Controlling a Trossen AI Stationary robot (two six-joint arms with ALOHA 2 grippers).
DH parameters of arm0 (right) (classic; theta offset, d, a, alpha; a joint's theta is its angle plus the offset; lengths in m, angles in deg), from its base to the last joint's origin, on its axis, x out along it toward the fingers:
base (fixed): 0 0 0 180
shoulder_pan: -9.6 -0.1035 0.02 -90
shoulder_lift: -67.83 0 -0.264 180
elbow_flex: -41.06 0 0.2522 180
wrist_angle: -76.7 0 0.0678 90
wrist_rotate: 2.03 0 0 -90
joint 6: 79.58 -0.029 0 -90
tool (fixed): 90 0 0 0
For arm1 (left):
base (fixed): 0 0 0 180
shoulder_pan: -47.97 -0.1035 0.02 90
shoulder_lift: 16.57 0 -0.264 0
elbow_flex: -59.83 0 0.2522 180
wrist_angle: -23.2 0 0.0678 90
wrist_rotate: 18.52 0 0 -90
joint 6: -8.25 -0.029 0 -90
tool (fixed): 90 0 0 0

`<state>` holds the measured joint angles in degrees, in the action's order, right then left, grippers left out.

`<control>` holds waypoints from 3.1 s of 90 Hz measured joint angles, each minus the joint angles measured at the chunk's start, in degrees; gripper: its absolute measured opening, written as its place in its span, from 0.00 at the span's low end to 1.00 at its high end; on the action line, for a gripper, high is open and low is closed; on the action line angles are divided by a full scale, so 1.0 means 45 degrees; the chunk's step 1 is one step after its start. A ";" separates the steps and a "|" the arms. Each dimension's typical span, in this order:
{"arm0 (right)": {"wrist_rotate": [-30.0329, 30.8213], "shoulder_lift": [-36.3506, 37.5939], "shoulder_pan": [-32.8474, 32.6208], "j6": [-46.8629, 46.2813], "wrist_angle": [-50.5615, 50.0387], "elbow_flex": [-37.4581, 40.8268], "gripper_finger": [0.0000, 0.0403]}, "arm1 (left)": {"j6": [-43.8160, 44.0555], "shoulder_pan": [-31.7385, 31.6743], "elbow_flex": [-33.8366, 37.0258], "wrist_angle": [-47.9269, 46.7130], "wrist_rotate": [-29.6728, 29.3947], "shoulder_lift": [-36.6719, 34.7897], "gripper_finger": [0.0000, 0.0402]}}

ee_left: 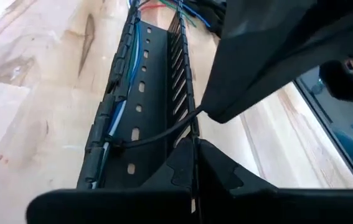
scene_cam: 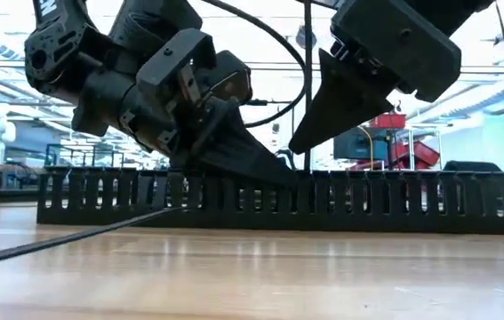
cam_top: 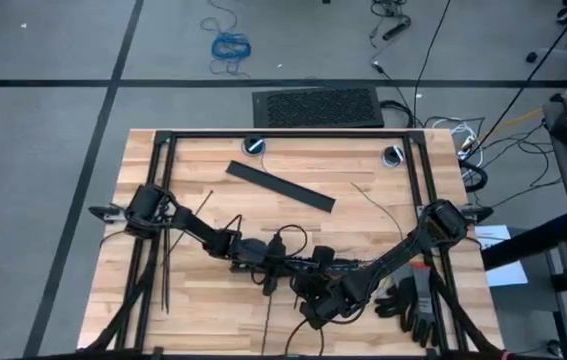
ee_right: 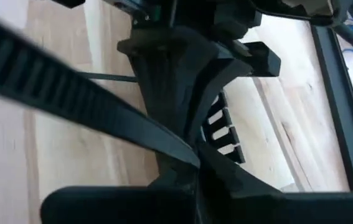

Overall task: Ziptie cables
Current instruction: Put the zip tied cable wire into the black cable duct

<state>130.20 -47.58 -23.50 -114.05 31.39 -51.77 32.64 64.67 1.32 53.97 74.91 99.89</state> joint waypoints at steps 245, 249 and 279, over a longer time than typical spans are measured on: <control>0.0796 0.0000 0.0020 -0.2164 -0.1388 0.0000 0.00 | -0.4543 -0.0041 -0.1056 -0.0090 -0.2590 -0.0488 0.31; 0.0803 0.0000 0.0009 -0.2168 -0.1400 0.0000 0.00 | -0.4540 -0.0038 -0.1082 -0.0155 -0.2586 -0.0488 0.31; 0.0910 0.0000 0.0005 -0.2179 -0.1389 0.0000 0.00 | -0.3955 -0.0159 -0.1747 -0.0343 -0.2798 0.0591 0.31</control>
<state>134.30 -47.58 -23.48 -123.85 25.14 -51.77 14.84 63.95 -6.54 52.43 62.32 102.54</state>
